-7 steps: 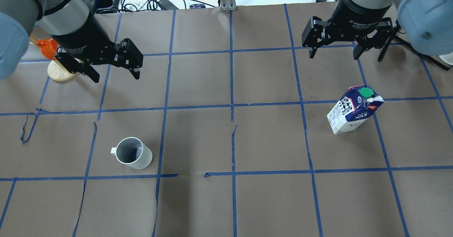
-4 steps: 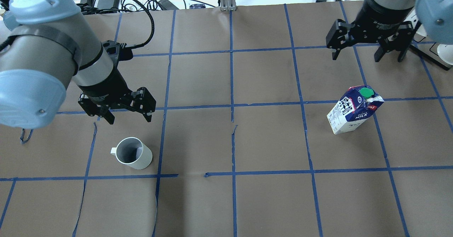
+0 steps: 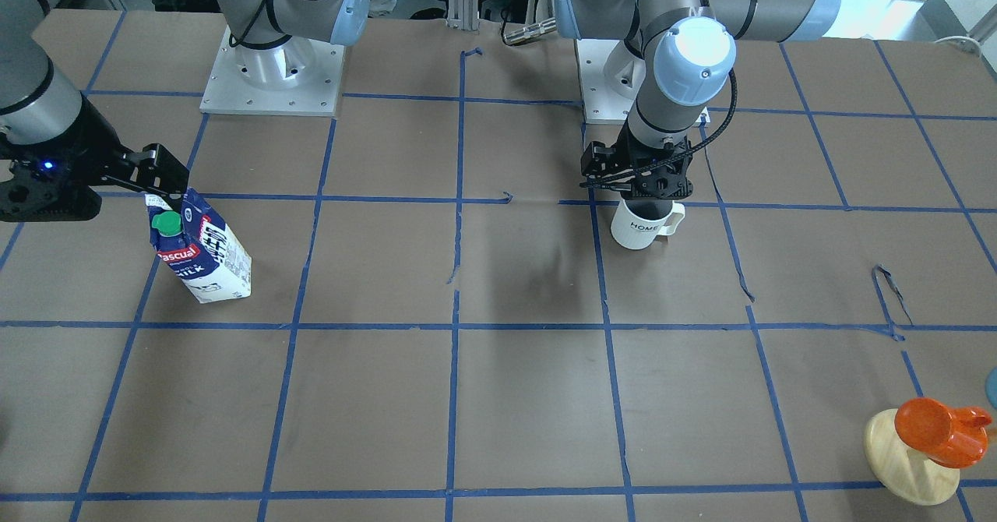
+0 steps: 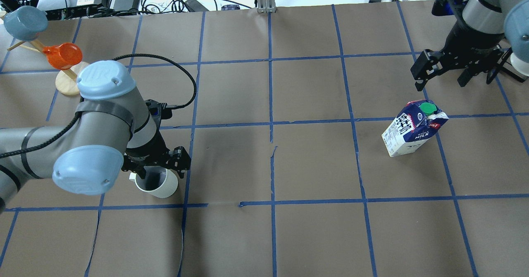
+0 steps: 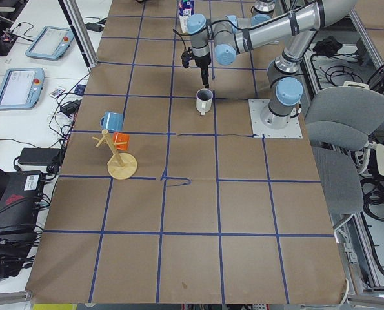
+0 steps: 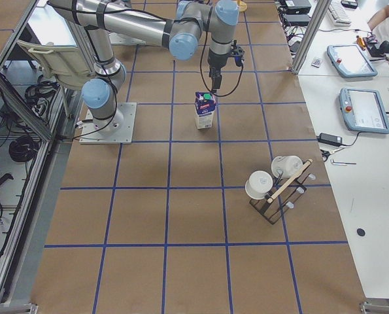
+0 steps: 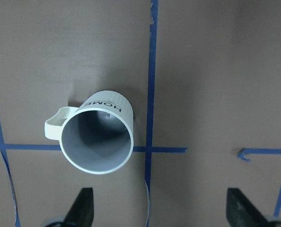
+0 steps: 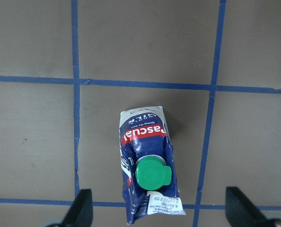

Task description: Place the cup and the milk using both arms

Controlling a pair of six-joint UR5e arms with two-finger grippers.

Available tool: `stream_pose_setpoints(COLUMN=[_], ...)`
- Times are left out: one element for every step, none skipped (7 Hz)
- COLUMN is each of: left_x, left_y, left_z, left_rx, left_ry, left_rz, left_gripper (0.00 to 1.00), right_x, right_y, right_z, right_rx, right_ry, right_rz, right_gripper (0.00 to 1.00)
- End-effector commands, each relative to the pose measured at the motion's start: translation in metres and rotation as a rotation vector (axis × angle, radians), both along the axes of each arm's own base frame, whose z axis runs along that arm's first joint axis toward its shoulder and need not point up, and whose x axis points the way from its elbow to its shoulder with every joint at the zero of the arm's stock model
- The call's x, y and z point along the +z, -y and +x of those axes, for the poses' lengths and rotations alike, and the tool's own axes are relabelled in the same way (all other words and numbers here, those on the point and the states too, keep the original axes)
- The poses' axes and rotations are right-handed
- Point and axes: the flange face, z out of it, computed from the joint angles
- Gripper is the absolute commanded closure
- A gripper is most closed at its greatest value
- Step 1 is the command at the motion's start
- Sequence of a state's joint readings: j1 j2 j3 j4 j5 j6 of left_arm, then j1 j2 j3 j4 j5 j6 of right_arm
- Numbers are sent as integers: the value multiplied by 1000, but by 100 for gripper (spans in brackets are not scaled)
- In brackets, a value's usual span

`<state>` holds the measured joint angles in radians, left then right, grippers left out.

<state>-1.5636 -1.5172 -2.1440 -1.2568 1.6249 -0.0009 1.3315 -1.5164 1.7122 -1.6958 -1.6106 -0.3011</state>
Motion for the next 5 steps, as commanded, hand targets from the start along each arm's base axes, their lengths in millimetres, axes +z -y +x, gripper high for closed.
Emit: stream_pose_setpoints(left_x=[-30, -34, -34, -35, -32], left_y=[-1, 4, 5, 5, 8], left_z=[0, 1, 0, 0, 0], left_rx=[-39, -33, -20, -28, -31], left_ry=[-2, -3, -4, -4, -2], left_rz=[-3, -1, -4, -2, -12], left_gripper=[18, 58, 96, 100, 100], right_x=[-43, -49, -56, -58, -58], right_y=[-5, -7, -11, -12, -12], right_z=[-1, 0, 0, 1, 1], right_rx=[32, 55, 56, 55, 52], right_ry=[-20, -18, -15, -14, -14], right_rz=[-61, -58, -41, -37, -37], right_gripper=[0, 0, 0, 0, 0])
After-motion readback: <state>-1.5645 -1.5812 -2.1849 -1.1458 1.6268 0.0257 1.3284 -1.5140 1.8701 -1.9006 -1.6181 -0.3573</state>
